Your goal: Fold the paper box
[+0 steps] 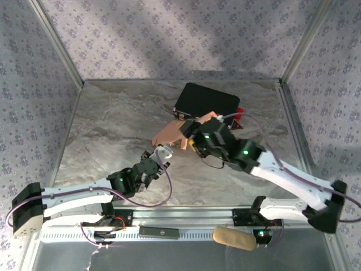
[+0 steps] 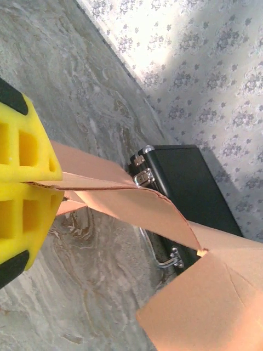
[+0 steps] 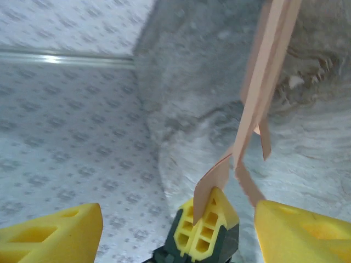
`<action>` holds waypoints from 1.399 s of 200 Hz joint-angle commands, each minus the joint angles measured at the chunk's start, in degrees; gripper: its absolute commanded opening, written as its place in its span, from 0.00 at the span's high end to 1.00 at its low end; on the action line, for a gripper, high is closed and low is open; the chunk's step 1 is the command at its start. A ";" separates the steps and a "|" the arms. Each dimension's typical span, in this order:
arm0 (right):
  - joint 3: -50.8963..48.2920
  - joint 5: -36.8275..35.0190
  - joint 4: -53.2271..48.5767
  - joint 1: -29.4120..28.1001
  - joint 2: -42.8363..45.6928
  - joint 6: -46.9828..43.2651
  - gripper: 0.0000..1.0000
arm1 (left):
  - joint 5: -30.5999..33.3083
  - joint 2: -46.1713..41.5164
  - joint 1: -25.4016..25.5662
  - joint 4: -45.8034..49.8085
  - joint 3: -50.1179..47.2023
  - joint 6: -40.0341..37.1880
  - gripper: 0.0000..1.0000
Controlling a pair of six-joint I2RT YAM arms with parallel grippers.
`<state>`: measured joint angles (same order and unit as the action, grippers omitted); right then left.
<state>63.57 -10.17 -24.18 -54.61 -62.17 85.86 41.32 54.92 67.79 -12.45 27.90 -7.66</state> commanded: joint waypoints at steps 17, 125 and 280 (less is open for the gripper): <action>-8.78 1.32 -1.13 7.28 6.88 -1.03 0.23 | -3.65 -0.66 -0.84 1.90 2.24 3.08 1.00; -11.80 15.26 12.78 17.99 -1.46 1.32 0.44 | -3.53 1.25 -0.92 2.63 3.48 3.75 1.00; -4.42 3.91 3.87 14.62 1.75 -1.74 1.00 | -2.63 -7.85 -0.49 10.31 6.92 8.97 0.77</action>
<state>53.71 1.65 -12.82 -38.72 -65.04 86.70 37.58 52.73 67.13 -5.82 30.52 -3.22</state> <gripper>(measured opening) 0.062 0.097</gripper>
